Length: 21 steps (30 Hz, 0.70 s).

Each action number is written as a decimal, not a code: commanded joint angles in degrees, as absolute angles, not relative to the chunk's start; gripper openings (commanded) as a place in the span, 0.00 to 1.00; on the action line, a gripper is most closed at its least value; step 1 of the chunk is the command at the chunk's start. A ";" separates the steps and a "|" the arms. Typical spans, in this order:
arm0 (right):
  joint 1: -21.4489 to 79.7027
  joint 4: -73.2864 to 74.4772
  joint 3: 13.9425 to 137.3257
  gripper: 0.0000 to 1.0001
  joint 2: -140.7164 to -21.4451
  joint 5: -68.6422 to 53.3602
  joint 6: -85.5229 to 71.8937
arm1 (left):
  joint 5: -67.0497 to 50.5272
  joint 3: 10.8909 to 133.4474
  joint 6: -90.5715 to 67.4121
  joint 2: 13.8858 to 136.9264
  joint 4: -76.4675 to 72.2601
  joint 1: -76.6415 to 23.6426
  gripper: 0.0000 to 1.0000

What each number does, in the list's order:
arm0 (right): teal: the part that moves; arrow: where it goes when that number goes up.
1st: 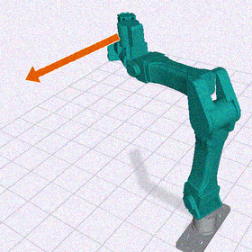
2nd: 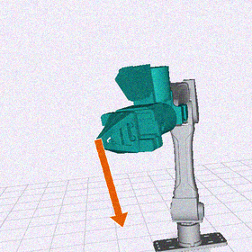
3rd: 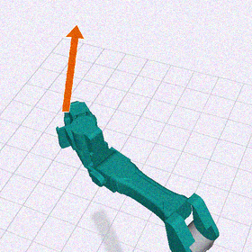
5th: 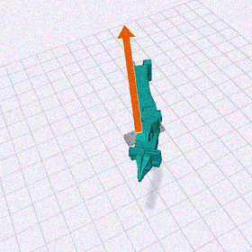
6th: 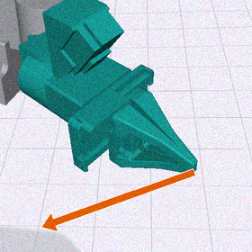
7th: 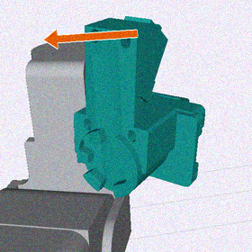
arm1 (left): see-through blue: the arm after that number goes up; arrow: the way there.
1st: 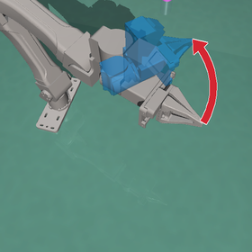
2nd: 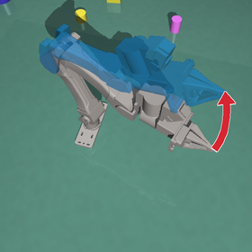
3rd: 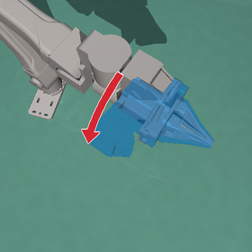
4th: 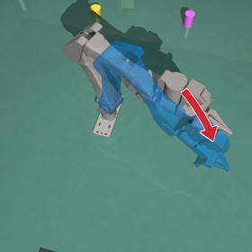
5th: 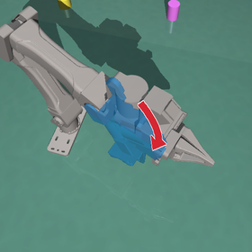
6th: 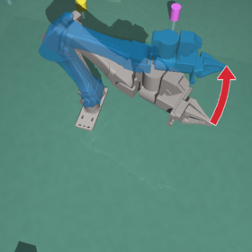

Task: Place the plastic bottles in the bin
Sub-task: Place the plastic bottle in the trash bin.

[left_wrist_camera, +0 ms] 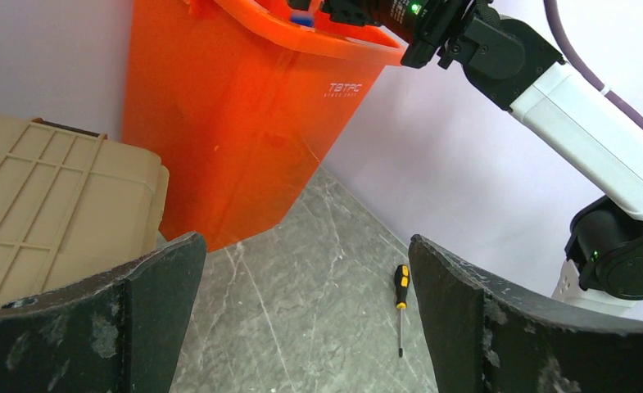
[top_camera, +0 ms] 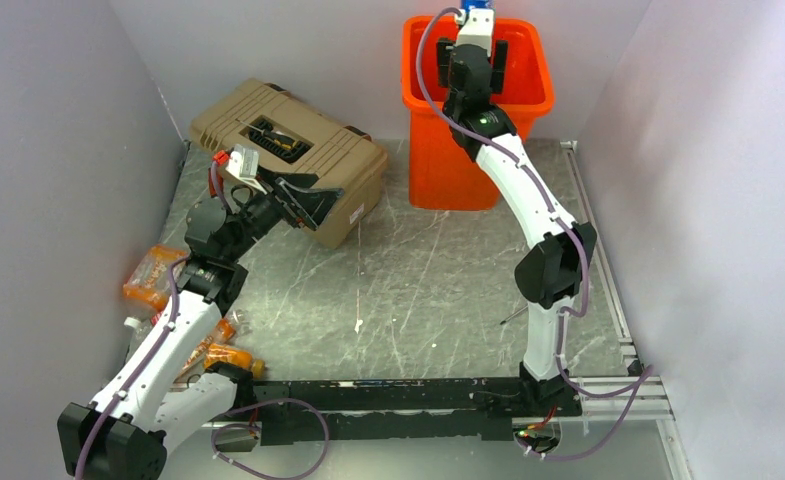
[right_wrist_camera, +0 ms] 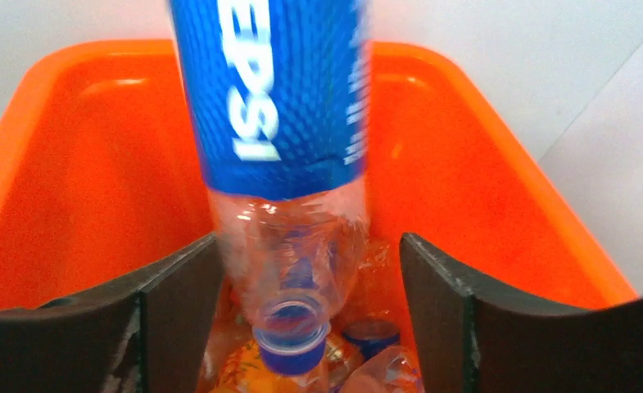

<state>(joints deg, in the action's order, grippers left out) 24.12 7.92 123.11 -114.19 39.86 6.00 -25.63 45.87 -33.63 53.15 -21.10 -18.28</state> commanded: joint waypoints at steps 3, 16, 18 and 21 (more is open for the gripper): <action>23.99 9.81 127.31 1.00 -113.25 37.30 2.34 | -26.19 46.66 -32.75 53.24 -21.37 -18.11 1.00; 32.15 4.03 122.84 1.00 -99.60 35.55 5.59 | -25.09 47.29 -33.04 53.87 -19.68 -17.67 0.99; 37.39 -2.07 115.30 1.00 -94.71 37.84 8.92 | -23.74 48.00 -31.36 53.69 -17.70 -17.67 0.99; 44.83 -8.76 102.10 1.00 -86.43 39.54 11.12 | -19.00 49.43 -27.75 52.40 -12.44 -17.73 1.00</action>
<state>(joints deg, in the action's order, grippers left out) 36.34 3.51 113.60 -97.25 37.01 6.22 -24.12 46.00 -32.36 53.84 -17.58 -17.91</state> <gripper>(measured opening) 0.994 0.995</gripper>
